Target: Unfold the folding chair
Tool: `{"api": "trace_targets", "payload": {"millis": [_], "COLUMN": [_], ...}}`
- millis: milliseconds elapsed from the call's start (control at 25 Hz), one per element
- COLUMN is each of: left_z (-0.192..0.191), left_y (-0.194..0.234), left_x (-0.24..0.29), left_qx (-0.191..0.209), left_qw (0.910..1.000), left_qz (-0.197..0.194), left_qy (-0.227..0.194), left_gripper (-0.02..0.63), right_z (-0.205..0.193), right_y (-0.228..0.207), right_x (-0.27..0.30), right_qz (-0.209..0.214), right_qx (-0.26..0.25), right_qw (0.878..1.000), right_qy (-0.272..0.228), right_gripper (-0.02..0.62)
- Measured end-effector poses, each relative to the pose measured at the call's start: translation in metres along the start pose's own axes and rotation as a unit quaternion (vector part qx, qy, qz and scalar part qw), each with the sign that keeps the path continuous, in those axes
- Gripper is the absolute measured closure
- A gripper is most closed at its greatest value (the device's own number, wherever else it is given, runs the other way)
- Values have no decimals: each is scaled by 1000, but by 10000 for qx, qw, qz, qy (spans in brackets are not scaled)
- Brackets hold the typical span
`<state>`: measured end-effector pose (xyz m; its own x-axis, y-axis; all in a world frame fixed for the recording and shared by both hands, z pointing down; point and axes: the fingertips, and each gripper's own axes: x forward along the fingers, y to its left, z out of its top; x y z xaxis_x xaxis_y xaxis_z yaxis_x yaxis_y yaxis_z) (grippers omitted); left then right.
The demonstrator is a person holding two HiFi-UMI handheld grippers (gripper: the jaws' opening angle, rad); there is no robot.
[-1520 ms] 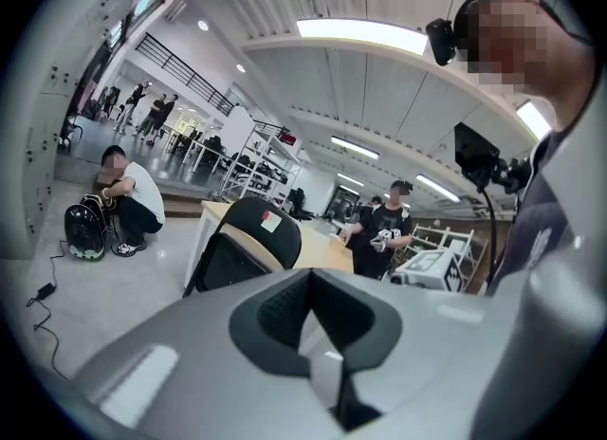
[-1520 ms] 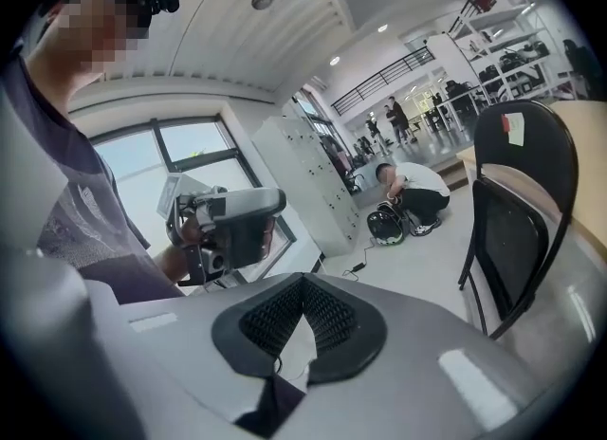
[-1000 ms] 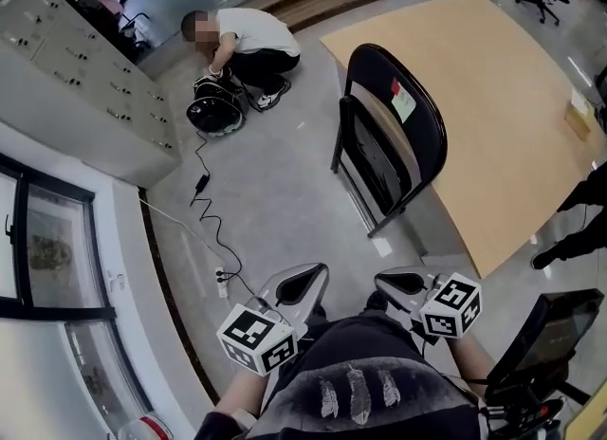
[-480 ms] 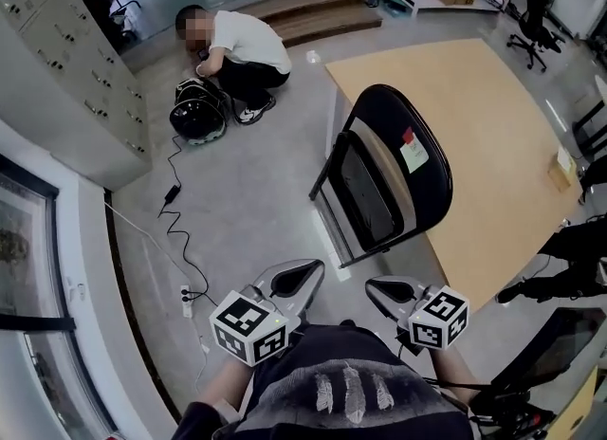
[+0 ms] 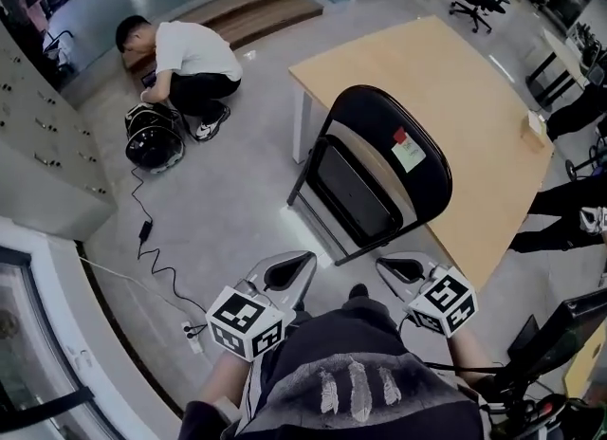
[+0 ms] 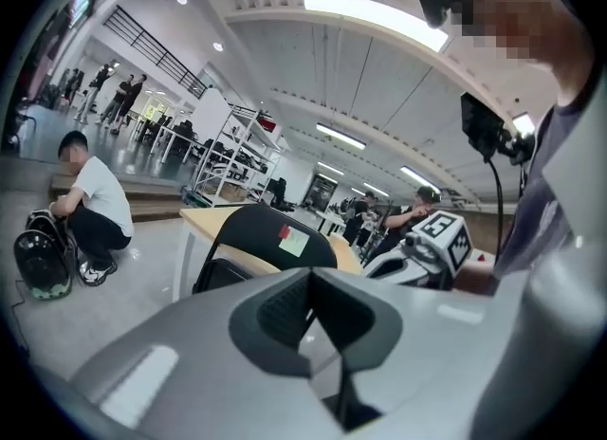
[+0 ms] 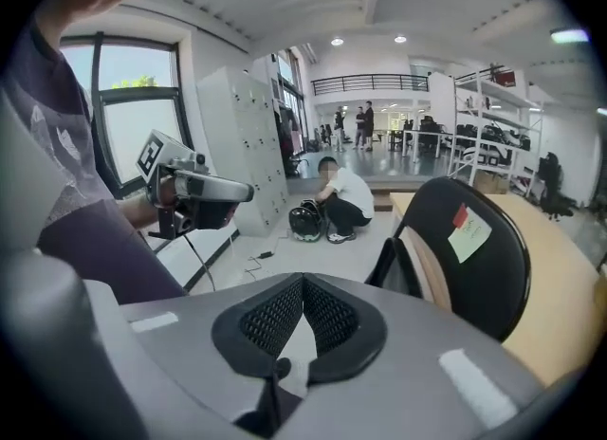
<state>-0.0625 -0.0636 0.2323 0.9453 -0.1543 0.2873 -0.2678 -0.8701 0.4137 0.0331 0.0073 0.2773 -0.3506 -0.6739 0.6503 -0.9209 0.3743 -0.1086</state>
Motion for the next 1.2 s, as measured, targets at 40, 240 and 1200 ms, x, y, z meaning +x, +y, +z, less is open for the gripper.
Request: {"api": "trace_targets", "payload": {"millis": [40, 240, 1200], "left_z": [2, -1, -120], "left_y": [5, 21, 121], "left_x": [4, 42, 341], "left_qx": [76, 152, -2883], "left_qw": [10000, 9993, 9255], "left_qz": [51, 101, 1629], "left_qy": [33, 330, 1836], "left_gripper": [606, 606, 275], "right_z": [3, 26, 55], "right_y": [-12, -81, -313], "right_x": [0, -23, 56], "right_qz": [-118, -862, -920], "right_qx": [-14, 56, -685], "right_qw": [9999, 9962, 9839], "right_qy": [34, -98, 1368], "right_gripper": [592, 592, 267]}}
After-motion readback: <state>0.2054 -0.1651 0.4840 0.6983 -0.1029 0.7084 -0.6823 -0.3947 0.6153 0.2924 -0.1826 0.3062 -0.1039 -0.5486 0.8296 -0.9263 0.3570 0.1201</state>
